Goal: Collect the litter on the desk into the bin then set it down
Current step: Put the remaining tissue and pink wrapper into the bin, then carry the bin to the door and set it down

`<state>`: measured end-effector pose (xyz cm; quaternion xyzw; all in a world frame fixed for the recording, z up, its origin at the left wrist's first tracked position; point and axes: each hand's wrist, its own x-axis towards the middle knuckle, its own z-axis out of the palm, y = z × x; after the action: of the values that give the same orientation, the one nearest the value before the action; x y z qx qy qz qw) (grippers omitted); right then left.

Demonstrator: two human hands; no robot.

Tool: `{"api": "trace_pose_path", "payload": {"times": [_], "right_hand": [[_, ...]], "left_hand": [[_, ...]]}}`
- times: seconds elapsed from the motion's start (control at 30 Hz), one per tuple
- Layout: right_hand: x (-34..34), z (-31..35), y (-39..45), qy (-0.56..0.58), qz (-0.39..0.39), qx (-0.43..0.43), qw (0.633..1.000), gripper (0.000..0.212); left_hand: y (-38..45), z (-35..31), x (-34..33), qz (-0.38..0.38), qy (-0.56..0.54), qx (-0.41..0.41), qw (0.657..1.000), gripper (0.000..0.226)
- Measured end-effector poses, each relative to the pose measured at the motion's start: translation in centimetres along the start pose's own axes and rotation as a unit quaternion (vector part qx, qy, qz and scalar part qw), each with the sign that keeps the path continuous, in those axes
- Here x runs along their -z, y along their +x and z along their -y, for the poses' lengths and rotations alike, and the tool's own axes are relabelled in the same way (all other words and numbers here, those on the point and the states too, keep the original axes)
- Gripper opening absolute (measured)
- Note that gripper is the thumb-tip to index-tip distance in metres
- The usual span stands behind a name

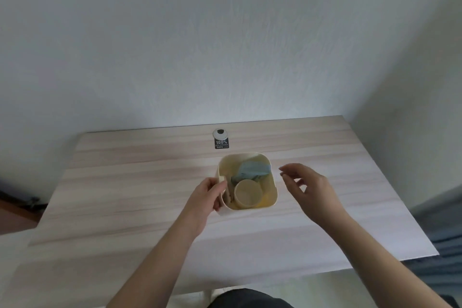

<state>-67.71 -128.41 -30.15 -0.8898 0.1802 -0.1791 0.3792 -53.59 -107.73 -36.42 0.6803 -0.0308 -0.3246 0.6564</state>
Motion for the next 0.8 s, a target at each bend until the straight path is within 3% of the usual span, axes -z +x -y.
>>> {"api": "trace_pose_path", "payload": {"times": [0.17, 0.33, 0.4, 0.53, 0.67, 0.8], "right_hand": [[4.0, -4.4, -3.4, -0.026, 0.018, -0.047, 0.998, 0.039], [6.2, -7.5, -7.4, -0.014, 0.146, -0.096, 0.984, 0.095], [6.5, -8.1, -8.8, -0.005, 0.170, -0.084, 0.982, 0.107], [7.0, -7.6, -10.2, 0.074, 0.196, -0.047, 0.977, 0.119], [7.8, -6.3, -10.5, 0.148, 0.233, 0.003, 0.961, 0.125], [8.2, -4.8, -10.4, 0.187, 0.275, 0.032, 0.942, 0.127]], "left_hand": [[-2.7, -0.6, -3.6, 0.020, 0.009, 0.005, 1.000, 0.025], [-5.9, -0.2, -6.8, 0.043, -0.069, 0.047, 0.996, 0.019], [-7.3, 0.0, -7.6, 0.055, -0.083, 0.051, 0.994, 0.015], [-10.7, -0.2, -8.6, 0.079, -0.080, 0.048, 0.992, 0.032], [-12.7, -0.4, -8.3, 0.072, -0.060, 0.054, 0.994, 0.016], [-13.9, -1.2, -7.8, 0.071, -0.055, 0.058, 0.994, 0.032]]}}
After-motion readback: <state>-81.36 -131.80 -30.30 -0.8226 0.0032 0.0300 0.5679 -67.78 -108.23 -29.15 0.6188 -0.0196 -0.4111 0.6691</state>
